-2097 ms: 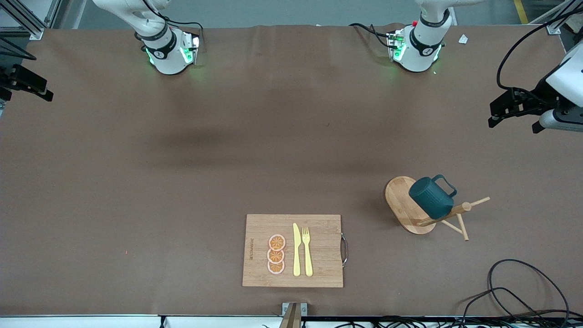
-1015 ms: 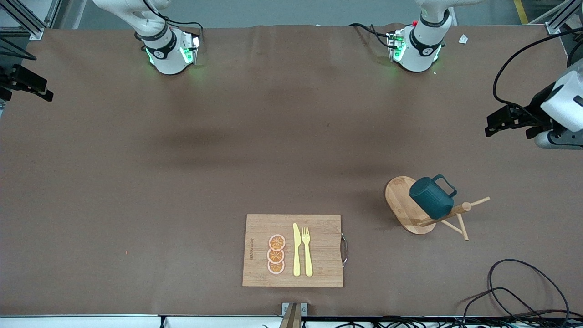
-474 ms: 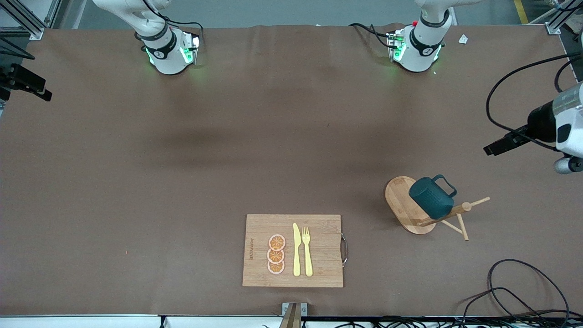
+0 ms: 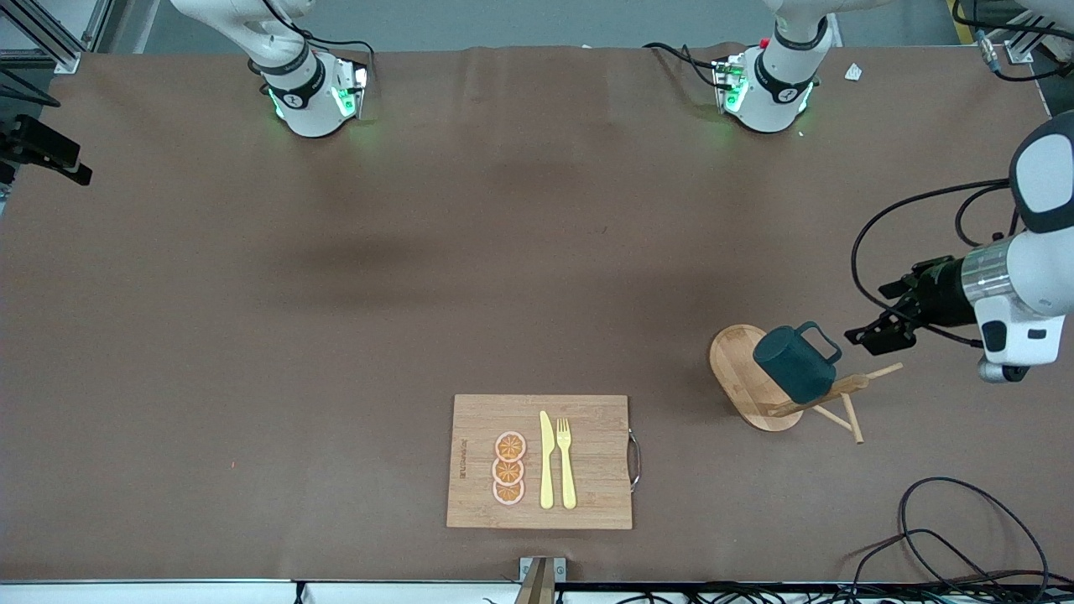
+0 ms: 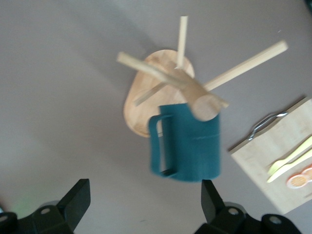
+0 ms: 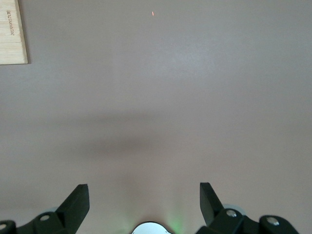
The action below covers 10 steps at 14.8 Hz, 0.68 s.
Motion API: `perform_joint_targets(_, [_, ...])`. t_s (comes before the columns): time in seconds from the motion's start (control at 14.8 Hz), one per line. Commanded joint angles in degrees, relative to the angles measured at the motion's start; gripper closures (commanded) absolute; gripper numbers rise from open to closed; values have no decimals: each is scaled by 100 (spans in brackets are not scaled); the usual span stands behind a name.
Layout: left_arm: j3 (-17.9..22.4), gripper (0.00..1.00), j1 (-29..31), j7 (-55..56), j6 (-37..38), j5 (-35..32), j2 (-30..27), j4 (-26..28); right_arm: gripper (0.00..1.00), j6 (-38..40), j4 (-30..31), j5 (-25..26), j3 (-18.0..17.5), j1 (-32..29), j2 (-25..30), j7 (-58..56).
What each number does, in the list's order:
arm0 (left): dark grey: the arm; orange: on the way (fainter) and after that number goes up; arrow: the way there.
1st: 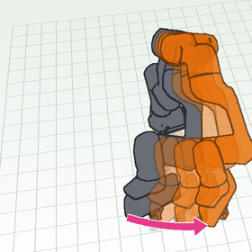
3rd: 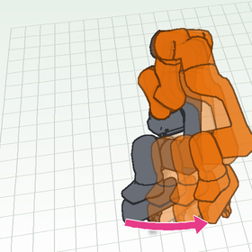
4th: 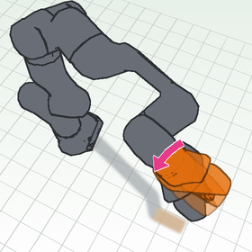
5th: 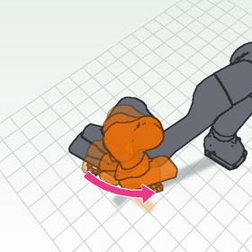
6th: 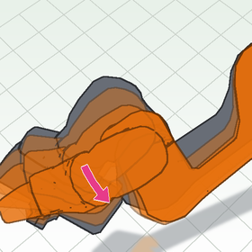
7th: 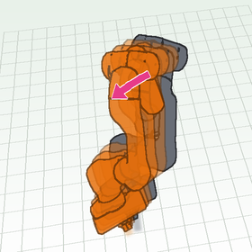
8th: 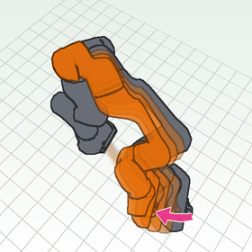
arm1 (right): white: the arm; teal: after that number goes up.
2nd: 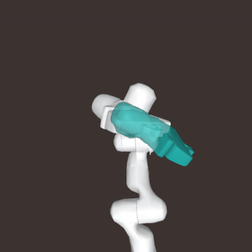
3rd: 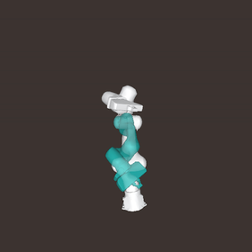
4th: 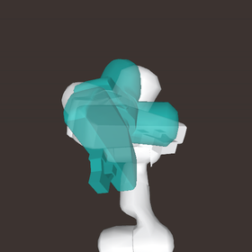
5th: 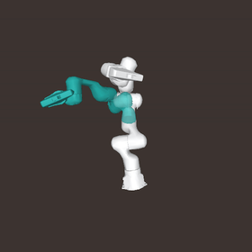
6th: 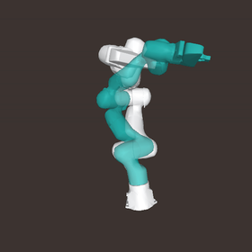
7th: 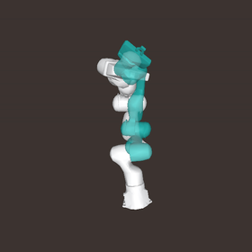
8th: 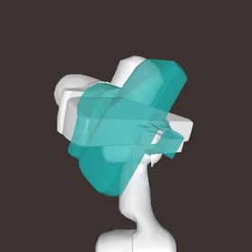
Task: Transfer cup from left to right arm and place
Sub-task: 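Move the left gripper toward the teal mug on the wooden stand, then close the left gripper on the teal mug's body on the stand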
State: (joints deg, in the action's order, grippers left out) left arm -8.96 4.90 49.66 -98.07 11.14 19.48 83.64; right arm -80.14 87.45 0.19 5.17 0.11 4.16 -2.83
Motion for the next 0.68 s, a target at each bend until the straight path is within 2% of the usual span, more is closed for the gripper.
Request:
perform_joint_targets(0.0, [-10, 0, -95, 500, -247, 177, 188, -173, 0, -37, 44, 25, -24, -46, 50, 19])
perform_joint_targets(0.27, [-10, 0, -103, 431, -625, 362, 381, -68, 0, -37, 44, 16, -24, -54, 50, 11])
perform_joint_targets(0.61, [-141, 0, -42, 124, -1231, 362, 242, 415, 0, -54, 44, 25, -24, -46, 32, -33])
